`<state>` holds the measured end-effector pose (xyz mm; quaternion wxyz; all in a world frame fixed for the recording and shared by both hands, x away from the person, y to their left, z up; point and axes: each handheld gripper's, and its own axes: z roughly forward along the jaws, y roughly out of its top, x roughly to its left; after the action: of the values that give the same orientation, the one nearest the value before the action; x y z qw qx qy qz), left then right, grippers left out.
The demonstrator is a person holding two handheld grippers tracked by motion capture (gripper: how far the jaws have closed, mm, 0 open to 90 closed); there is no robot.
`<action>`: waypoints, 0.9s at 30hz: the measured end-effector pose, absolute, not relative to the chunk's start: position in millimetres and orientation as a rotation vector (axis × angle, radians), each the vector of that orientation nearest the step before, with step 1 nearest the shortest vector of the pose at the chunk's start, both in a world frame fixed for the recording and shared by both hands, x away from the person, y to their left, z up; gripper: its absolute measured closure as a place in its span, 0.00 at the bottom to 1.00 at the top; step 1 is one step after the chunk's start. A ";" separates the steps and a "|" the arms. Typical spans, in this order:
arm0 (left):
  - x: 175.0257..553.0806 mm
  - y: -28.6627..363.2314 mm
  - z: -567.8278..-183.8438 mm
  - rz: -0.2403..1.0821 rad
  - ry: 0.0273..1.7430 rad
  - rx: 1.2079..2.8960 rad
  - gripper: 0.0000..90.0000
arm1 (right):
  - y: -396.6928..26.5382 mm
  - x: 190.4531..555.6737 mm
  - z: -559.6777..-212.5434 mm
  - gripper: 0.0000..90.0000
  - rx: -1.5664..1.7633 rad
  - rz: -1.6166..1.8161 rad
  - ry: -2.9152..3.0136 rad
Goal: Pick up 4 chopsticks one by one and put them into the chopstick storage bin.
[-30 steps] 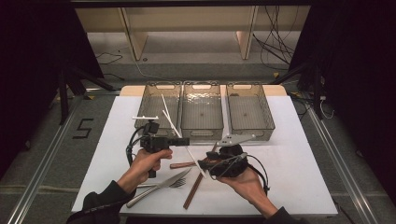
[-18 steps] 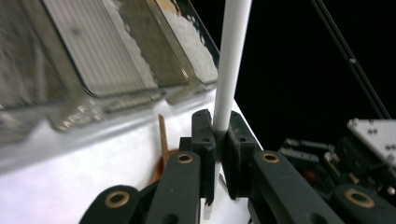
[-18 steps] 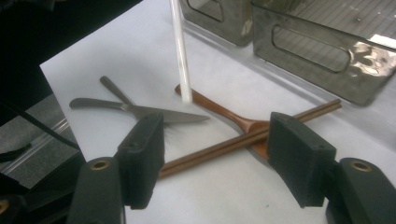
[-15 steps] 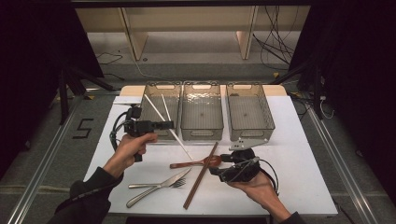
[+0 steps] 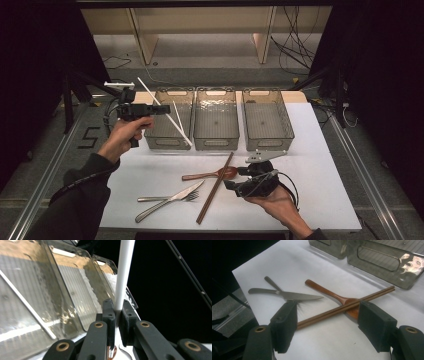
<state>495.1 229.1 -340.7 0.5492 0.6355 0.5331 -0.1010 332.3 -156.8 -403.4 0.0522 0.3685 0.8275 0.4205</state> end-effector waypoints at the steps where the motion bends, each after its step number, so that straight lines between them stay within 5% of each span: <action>1: 495.1 229.1 -340.7 -0.239 1.262 1.505 0.93 | -156.7 332.2 -403.4 0.37 1.118 1.279 2.516; 27: 547.2 233.9 -350.2 -0.094 1.428 1.579 0.93 | -152.6 328.6 -402.6 0.34 1.074 1.310 2.542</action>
<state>547.2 233.9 -350.2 0.4841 0.6483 0.5865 -0.0385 328.6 -152.6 -402.6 0.0435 0.3511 0.8313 0.4286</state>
